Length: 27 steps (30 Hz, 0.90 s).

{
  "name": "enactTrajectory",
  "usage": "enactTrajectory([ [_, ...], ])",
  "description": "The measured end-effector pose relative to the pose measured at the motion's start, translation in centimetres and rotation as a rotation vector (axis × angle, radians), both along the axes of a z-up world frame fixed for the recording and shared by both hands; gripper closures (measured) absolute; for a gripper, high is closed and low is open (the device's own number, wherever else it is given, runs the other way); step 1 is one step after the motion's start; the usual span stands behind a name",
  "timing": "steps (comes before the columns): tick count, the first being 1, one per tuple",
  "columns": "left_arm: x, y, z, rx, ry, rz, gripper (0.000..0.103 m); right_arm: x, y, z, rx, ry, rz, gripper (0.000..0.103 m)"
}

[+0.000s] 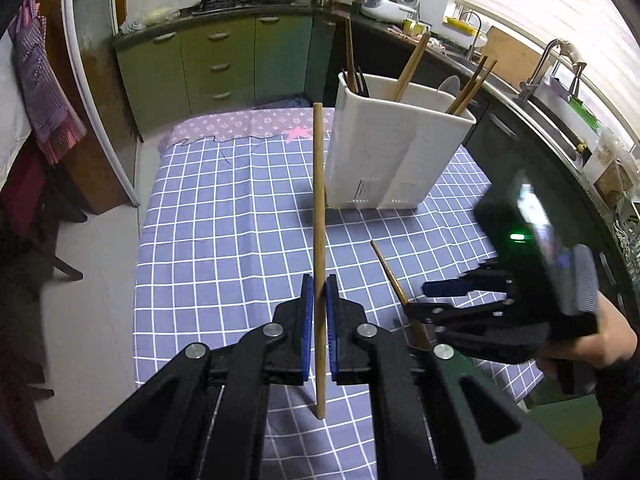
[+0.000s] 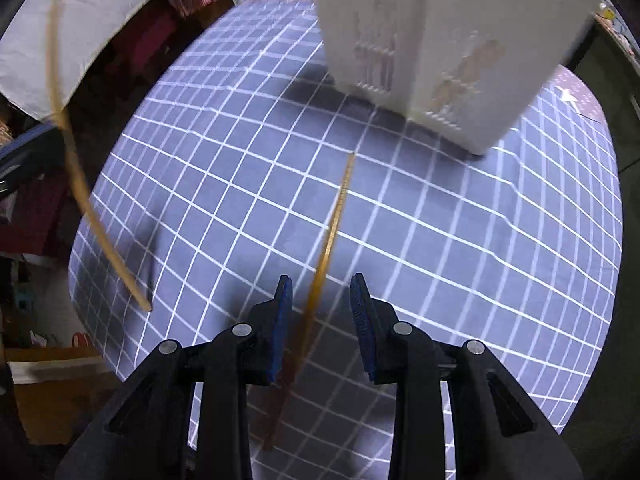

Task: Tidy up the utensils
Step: 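Lift the chopstick upright with the left tool while the right tool grasps the last chopstick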

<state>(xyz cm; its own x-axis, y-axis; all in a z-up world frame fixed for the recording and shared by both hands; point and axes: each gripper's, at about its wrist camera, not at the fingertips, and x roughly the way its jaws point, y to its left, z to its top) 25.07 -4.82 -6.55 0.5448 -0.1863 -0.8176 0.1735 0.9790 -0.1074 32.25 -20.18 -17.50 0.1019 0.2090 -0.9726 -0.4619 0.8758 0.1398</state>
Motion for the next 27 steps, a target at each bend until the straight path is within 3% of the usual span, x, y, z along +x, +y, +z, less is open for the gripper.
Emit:
enactTrajectory([
  [8,-1.1,0.4,0.6,-0.004,-0.023,-0.027,0.097,1.0,2.0,-1.3,-0.086,0.007,-0.016,0.08],
  [10,-1.3,0.5,0.7,-0.002,-0.029,-0.031,0.097,1.0,2.3,-1.5,-0.101,-0.003,-0.018,0.086],
  [13,-1.4,0.6,0.6,-0.003,-0.03,-0.034,0.097,1.1,2.5,-1.6,-0.099,-0.012,-0.025,0.094],
  [17,-1.5,0.7,0.6,-0.001,-0.032,-0.027,0.097,1.2,2.4,-1.1,-0.067,-0.036,-0.036,0.095],
  [20,-1.7,0.8,0.7,0.0,-0.032,-0.026,0.097,0.8,1.6,1.0,0.0,-0.077,-0.049,0.095],
  [27,-2.2,0.7,0.8,0.011,-0.046,-0.038,0.097,-2.3,-3.0,8.1,0.162,-0.28,-0.109,0.096],
])
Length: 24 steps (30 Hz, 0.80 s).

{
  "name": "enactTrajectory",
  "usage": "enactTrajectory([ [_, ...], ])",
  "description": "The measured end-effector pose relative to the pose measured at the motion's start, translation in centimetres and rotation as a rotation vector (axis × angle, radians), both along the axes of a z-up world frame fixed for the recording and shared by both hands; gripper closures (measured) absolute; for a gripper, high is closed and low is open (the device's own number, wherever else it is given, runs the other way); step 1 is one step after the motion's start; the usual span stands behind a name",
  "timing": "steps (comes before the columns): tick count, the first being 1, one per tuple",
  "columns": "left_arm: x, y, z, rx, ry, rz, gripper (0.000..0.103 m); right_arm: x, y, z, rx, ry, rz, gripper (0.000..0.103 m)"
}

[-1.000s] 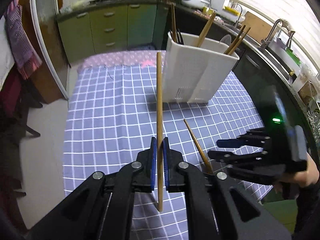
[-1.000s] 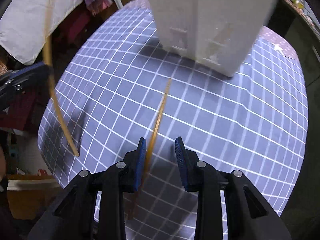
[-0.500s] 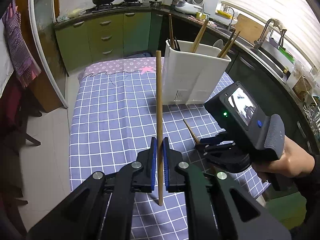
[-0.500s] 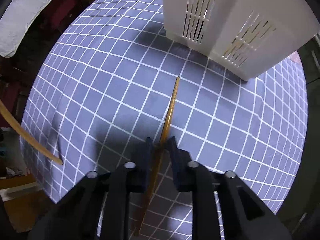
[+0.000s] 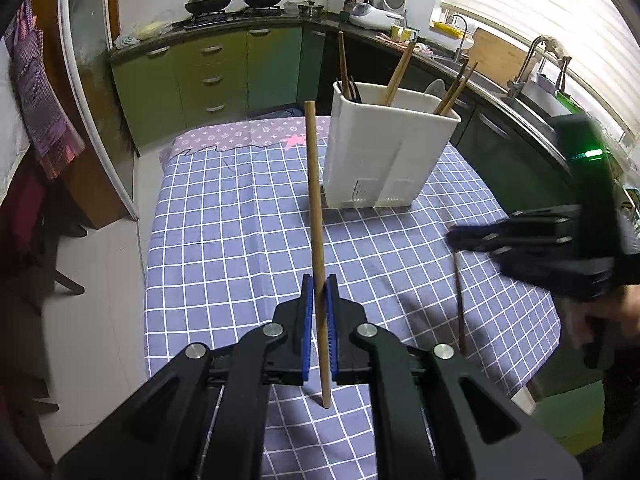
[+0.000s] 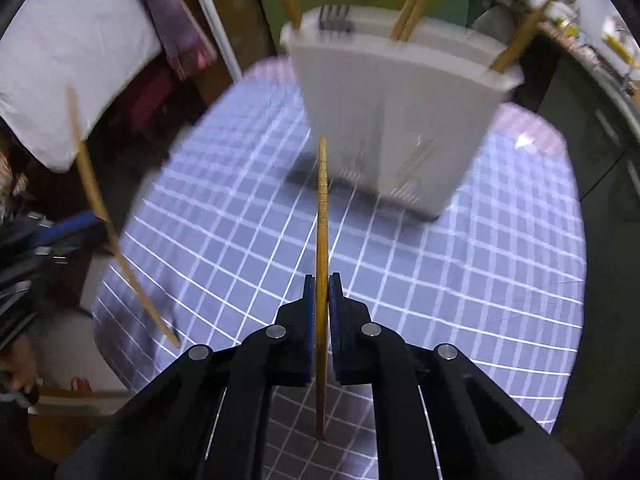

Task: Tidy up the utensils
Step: 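Lift the chopstick upright with the left tool while the right tool grasps the last chopstick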

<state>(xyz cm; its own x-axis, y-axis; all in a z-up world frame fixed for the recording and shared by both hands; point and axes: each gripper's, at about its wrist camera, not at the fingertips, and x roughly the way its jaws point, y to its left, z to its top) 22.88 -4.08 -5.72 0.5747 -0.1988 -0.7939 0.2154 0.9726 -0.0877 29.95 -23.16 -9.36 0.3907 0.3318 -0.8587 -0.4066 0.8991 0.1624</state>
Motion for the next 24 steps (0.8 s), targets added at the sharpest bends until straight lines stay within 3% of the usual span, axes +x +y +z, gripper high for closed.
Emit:
enactTrajectory([
  [6,-0.5,-0.1,0.2,0.017,-0.02,-0.006,0.097,-4.7,-3.7,3.1,0.051,-0.125,-0.032,0.095],
  [10,-1.3,-0.3,0.3,0.019,-0.04,-0.015,0.097,-7.2,-5.3,3.6,0.073,-0.167,-0.045,0.096],
  [24,-1.9,-0.9,0.7,0.027,-0.05,-0.034,0.097,-8.2,-6.4,3.4,0.106,-0.168,-0.057,0.095],
])
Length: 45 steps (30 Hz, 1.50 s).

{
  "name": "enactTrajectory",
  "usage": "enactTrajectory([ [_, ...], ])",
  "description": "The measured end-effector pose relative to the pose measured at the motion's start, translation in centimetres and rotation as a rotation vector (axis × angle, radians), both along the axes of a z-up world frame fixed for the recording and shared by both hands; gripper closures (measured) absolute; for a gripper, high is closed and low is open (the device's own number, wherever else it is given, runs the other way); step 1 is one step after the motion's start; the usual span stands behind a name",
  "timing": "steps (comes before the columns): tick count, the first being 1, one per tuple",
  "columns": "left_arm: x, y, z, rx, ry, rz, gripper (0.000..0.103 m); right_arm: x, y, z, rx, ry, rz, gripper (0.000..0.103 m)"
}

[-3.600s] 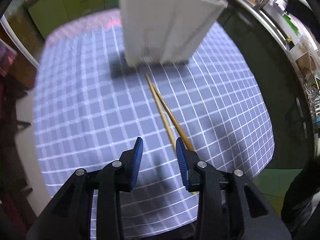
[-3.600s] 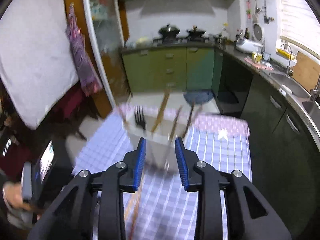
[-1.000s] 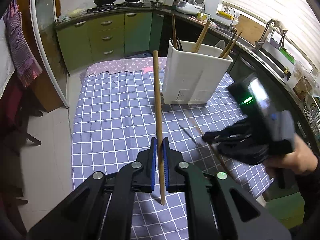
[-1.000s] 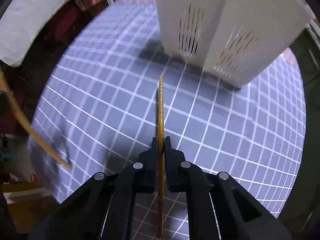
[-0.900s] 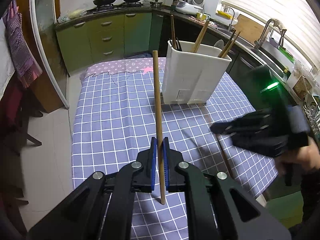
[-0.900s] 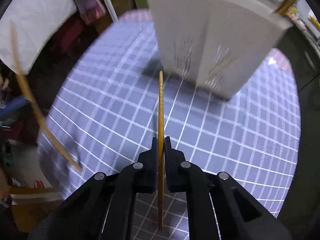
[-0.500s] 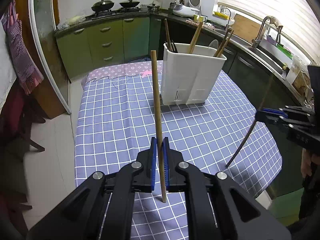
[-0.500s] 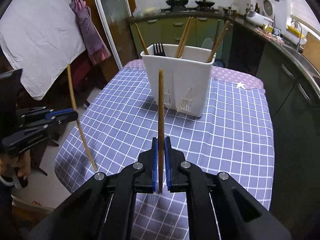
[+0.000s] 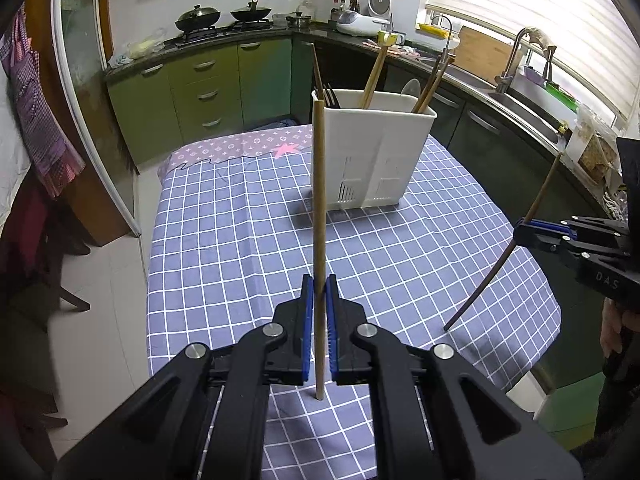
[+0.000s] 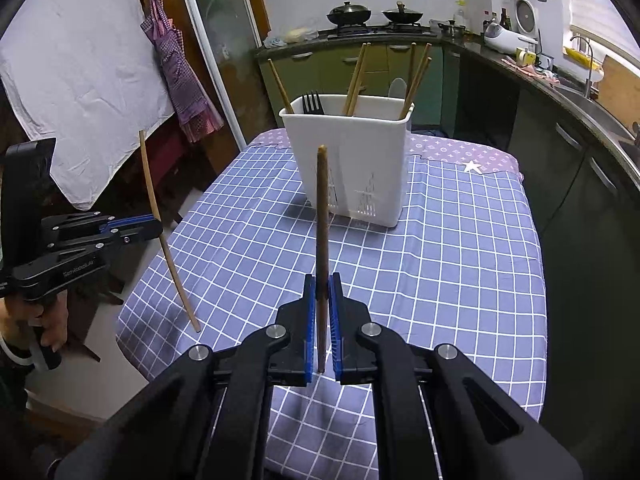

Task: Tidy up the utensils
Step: 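Lift the chopstick upright with the left tool while the right tool grasps the last chopstick, then carry both chopsticks over the caddy and release them inside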

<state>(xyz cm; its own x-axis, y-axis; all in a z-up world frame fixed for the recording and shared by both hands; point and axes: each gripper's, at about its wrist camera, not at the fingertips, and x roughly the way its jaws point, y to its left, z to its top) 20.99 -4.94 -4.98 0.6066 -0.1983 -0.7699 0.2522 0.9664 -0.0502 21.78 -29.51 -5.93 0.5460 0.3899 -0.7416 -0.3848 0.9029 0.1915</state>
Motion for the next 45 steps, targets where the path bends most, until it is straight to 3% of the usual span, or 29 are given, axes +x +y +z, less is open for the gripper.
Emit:
enactTrajectory([
  [13,1.3,-1.0,2.6,-0.018,-0.027,-0.031,0.097,0.1,0.0,-0.2,-0.001,-0.001,0.005,0.096],
  [24,6.0,-4.6,12.2,-0.034,-0.177,-0.076,0.097,0.2,-0.1,-0.3,0.008,0.0,0.013,0.095],
  [30,9.4,-6.0,15.6,-0.068,-0.212,-0.067,0.097,0.4,-0.5,-0.5,0.017,0.005,0.021,0.095],
  [38,13.1,-7.4,15.8,-0.064,-0.265,-0.034,0.097,0.3,-0.6,-0.9,0.021,0.007,0.031,0.095],
  [45,16.4,-8.0,11.2,-0.006,-0.187,0.004,0.097,0.2,-0.7,-0.9,0.025,0.01,0.03,0.095],
])
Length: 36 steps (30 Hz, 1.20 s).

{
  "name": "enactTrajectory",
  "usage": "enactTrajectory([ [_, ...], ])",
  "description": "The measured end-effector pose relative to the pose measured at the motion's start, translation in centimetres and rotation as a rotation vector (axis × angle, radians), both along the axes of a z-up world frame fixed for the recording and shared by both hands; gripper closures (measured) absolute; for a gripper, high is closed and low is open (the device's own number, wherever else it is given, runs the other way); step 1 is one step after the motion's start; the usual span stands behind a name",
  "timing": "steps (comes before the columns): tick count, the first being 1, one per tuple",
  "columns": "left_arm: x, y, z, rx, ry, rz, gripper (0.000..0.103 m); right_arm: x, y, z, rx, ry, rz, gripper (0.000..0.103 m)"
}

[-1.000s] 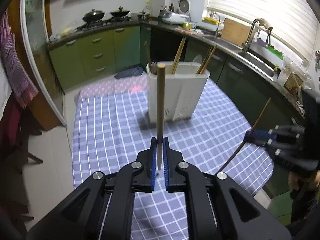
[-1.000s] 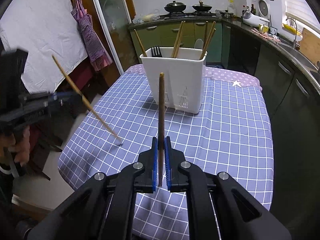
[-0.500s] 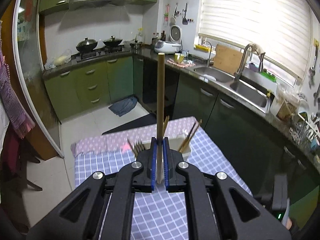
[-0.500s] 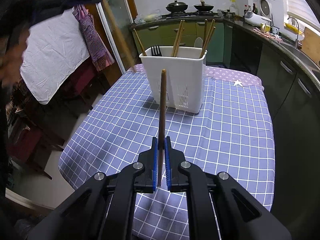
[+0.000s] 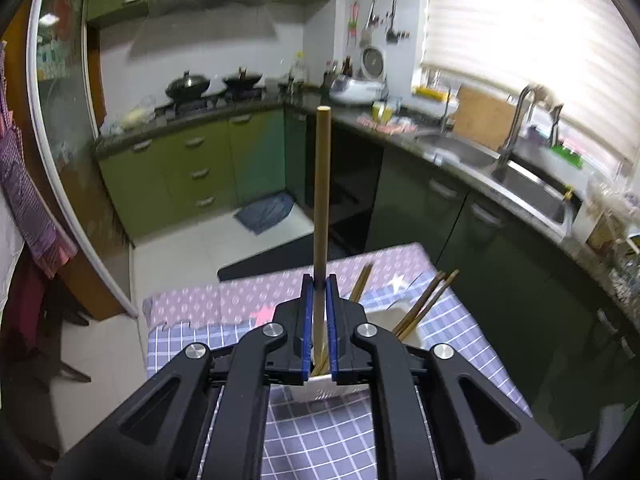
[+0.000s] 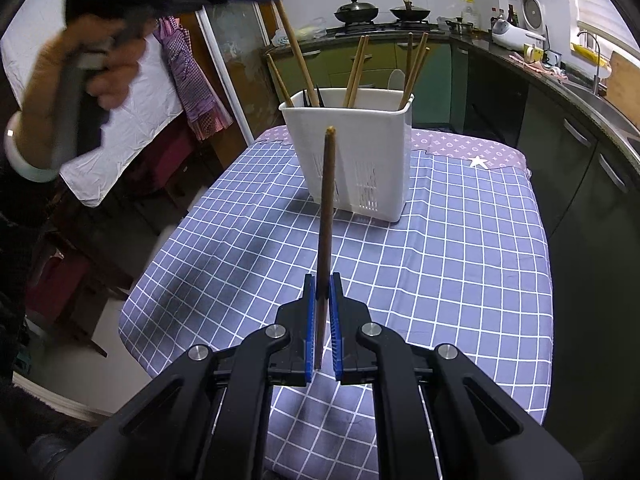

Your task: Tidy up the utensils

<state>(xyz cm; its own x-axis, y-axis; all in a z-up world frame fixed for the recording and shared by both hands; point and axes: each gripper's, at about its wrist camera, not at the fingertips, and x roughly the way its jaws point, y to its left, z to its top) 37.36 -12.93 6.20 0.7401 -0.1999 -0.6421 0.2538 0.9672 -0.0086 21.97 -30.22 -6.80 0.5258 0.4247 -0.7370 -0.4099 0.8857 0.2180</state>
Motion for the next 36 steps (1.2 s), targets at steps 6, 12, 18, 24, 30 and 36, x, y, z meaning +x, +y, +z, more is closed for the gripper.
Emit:
enactTrajectory([
  [6,0.1,0.3,-2.5,0.022,0.06,-0.005,0.078,0.3,-0.1,0.8,0.012,0.001,0.002,0.095],
  [12,-3.9,2.6,-0.4,-0.025,-0.03,-0.008,0.058,1.2,-0.6,6.0,0.06,-0.098,-0.005,0.095],
  [18,-10.0,6.9,-0.7,-0.154,-0.062,0.013,0.046,4.1,-1.5,13.7,0.152,-0.277,-0.065,0.095],
  [24,-16.1,9.6,-3.2,-0.15,-0.125,0.057,0.016,9.6,-1.2,16.9,0.155,-0.352,-0.157,0.095],
  [30,-21.2,11.1,-5.7,-0.104,-0.198,0.119,0.007,14.8,0.5,13.2,0.086,-0.254,-0.198,0.095],
  [36,-23.6,11.9,-7.5,-0.141,-0.205,0.15,0.007,16.6,2.4,8.4,0.017,-0.17,-0.192,0.095],
])
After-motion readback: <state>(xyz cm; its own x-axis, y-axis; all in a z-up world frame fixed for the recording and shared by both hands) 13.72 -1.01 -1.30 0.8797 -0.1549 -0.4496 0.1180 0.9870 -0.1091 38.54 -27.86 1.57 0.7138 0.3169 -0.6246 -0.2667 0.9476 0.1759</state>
